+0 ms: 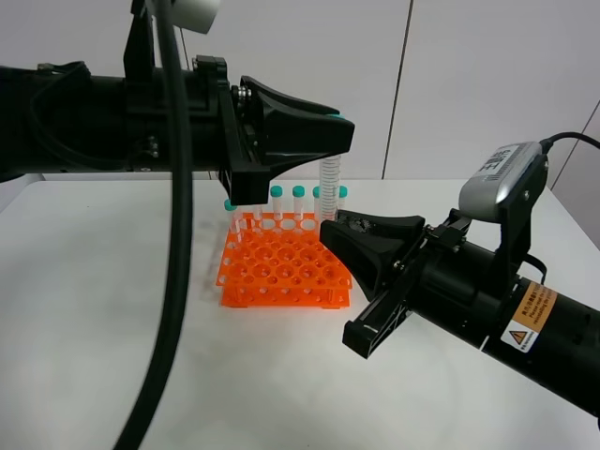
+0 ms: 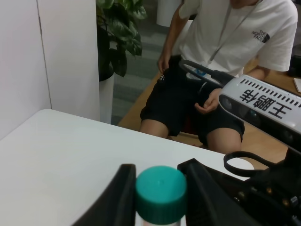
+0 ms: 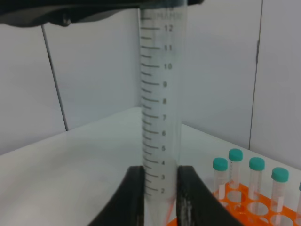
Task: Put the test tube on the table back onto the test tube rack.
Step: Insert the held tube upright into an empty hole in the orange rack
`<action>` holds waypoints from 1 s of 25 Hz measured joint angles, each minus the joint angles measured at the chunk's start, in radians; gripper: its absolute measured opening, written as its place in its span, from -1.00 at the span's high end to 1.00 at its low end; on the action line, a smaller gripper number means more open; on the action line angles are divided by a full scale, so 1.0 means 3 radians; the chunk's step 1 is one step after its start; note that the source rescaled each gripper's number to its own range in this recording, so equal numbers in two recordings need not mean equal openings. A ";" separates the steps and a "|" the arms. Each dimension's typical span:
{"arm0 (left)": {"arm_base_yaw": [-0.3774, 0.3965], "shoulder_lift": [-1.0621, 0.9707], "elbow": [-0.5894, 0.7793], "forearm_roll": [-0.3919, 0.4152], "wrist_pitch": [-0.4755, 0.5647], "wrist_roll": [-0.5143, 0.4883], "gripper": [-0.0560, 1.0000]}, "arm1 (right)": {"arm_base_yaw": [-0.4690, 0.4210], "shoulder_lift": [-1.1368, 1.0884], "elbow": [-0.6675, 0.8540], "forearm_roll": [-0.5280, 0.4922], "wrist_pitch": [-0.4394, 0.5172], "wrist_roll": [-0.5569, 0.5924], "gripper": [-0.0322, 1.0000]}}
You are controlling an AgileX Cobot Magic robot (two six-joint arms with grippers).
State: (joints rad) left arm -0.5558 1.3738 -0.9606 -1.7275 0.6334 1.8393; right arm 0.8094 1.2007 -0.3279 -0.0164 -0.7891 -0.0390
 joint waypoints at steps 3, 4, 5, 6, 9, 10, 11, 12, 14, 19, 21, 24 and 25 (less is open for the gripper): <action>0.0000 0.0000 0.0000 0.0000 0.0000 0.0000 0.89 | 0.0000 0.0000 0.0000 0.0000 0.0000 -0.0022 0.92; 0.0000 0.0000 0.0000 0.0000 0.0000 0.0000 0.89 | 0.0000 0.0000 0.0000 0.0000 0.0000 -0.0029 0.85; 0.0000 0.0000 0.0000 0.0000 0.0000 0.0000 0.89 | 0.0000 0.0000 0.0000 0.0000 -0.0003 -0.0034 0.67; 0.0000 0.0000 0.0000 0.0000 0.0000 0.0000 0.89 | 0.0000 0.0000 0.0000 -0.0003 -0.0006 -0.0039 0.39; 0.0000 0.0000 0.0000 0.0000 -0.0007 0.0000 0.89 | 0.0000 0.0000 0.0000 0.0001 -0.0015 -0.0045 -0.25; 0.0000 0.0000 0.0000 0.0003 -0.0007 0.0000 0.89 | 0.0000 0.0000 0.0000 0.0011 -0.0015 -0.0045 -0.54; 0.0000 0.0000 0.0000 0.0003 -0.0007 0.0000 0.89 | 0.0000 0.0000 0.0000 0.0031 -0.0015 -0.0045 -0.73; 0.0000 0.0000 0.0000 0.0003 -0.0007 0.0000 0.89 | 0.0000 0.0000 0.0000 0.0055 -0.0015 -0.0045 -0.84; 0.0000 0.0000 0.0000 0.0003 -0.0007 0.0008 0.89 | 0.0000 0.0000 0.0000 0.0141 -0.0015 -0.0077 -0.94; 0.0000 0.0000 0.0000 0.0003 -0.0010 0.0013 0.89 | 0.0000 0.0000 0.0000 0.0552 0.0108 -0.0364 -1.00; 0.0000 0.0000 0.0000 0.0003 -0.0036 0.0018 0.89 | 0.0000 0.0000 0.0000 0.0703 0.0178 -0.0403 -1.00; 0.0000 0.0000 0.0000 0.0003 -0.0106 0.0018 0.89 | 0.0000 0.0000 0.0000 0.0807 0.0382 -0.0472 -1.00; 0.0000 0.0000 0.0000 0.0003 -0.0134 0.0018 0.89 | 0.0000 0.0000 0.0000 0.0821 0.0454 -0.0479 -1.00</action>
State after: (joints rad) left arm -0.5558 1.3738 -0.9606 -1.7266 0.5930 1.8448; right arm 0.8094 1.2007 -0.3279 0.2299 -0.6528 -0.1827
